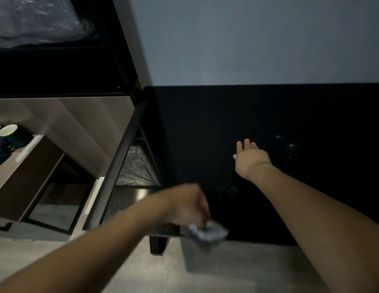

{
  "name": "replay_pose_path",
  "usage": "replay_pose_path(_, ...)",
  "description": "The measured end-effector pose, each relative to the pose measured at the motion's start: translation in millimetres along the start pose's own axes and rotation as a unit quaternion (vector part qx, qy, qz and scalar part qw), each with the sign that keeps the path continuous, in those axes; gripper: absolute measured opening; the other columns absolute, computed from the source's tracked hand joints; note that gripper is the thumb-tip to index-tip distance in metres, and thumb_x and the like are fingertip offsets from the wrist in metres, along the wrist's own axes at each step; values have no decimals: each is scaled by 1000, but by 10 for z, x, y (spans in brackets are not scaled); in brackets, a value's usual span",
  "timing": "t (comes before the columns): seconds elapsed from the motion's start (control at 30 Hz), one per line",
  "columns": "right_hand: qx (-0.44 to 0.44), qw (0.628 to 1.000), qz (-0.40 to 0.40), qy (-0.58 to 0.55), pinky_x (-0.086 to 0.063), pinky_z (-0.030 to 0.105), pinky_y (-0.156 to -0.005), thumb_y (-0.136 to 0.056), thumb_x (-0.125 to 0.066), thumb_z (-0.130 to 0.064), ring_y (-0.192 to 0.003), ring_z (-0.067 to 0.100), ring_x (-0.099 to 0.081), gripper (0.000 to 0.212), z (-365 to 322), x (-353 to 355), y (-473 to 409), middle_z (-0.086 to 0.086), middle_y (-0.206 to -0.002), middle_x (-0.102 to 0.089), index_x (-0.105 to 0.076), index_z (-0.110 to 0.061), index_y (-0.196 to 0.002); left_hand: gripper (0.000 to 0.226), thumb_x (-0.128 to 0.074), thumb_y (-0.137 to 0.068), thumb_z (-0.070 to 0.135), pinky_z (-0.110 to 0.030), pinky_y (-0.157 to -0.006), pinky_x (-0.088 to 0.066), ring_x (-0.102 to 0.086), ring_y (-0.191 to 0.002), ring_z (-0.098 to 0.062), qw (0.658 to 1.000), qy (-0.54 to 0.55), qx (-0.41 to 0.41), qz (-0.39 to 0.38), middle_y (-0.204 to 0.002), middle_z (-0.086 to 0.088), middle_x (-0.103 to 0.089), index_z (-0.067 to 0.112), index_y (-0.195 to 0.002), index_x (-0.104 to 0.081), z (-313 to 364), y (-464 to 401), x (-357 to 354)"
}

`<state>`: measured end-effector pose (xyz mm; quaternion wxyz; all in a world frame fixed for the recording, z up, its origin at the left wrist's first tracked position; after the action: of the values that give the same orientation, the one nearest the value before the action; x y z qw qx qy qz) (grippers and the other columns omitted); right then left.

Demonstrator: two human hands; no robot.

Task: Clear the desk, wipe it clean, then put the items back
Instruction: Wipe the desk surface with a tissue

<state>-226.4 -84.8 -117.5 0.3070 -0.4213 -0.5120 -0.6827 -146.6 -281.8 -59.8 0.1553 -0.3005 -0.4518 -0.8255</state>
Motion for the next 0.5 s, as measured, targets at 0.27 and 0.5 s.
replay_pose_path(0.27,20,993,110,-38,-50,31,-67,-102,-37,-34,-78,17,-59,35,149,393,-310,2,-90,-60,-65,-15,-91,21,-61,-90,27,-19,-71,-45,-58,-82,-5,945,104,-12,309,-102,5,-67,24,-108,-70,-137,-677,1320)
replay_pose_path(0.5,15,936,267,-231,-30,34,-113,-104,-36,-25,-139,21,-35,41,575,594,-1091,5,-155,-33,-47,-11,-141,31,-55,-94,22,-32,-86,-52,-60,-98,-16,929,104,26,355,-119,-4,-62,20,-124,-62,-244,-1642,1926)
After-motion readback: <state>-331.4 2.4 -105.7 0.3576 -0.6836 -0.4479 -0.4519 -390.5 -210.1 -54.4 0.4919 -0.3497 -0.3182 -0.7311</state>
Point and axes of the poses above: each hand's wrist, its own y-axis away from the middle knuckle, its own x-axis out of the back of the hand, z = x × y, the point moved 4 cm from there along -y, towards the middle knuckle
